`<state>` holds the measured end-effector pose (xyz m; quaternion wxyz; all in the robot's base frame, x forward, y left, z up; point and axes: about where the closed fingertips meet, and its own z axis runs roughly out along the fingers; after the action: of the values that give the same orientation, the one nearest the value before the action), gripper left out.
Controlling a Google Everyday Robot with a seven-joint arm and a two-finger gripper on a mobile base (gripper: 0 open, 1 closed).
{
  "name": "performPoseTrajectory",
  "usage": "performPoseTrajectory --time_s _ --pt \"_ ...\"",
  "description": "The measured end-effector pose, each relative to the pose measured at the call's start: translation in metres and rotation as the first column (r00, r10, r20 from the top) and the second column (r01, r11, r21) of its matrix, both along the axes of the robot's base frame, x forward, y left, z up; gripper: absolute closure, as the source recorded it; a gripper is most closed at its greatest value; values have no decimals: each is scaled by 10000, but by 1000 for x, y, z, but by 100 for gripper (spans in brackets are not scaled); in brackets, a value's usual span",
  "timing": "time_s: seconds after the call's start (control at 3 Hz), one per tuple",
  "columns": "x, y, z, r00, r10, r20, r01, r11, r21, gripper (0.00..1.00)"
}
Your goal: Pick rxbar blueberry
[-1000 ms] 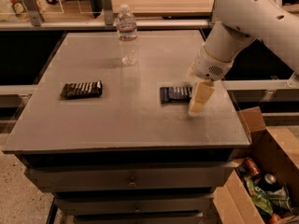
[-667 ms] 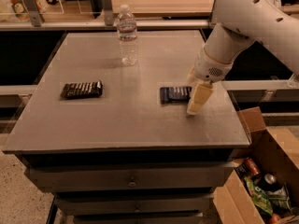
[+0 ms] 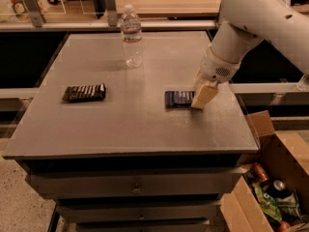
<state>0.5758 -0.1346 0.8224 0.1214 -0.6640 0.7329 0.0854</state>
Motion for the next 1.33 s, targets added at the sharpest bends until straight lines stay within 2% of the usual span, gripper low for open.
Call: performPoseTrajectory --time_s 0.67,1.0,1.33 --pt "-2 1 -3 10000 8 -55 -9 10000 -69 72" --pt "-2 1 0 10000 10 -56 -10 10000 -68 73" --pt "-4 3 3 10000 57 -35 -56 9998 200 73"
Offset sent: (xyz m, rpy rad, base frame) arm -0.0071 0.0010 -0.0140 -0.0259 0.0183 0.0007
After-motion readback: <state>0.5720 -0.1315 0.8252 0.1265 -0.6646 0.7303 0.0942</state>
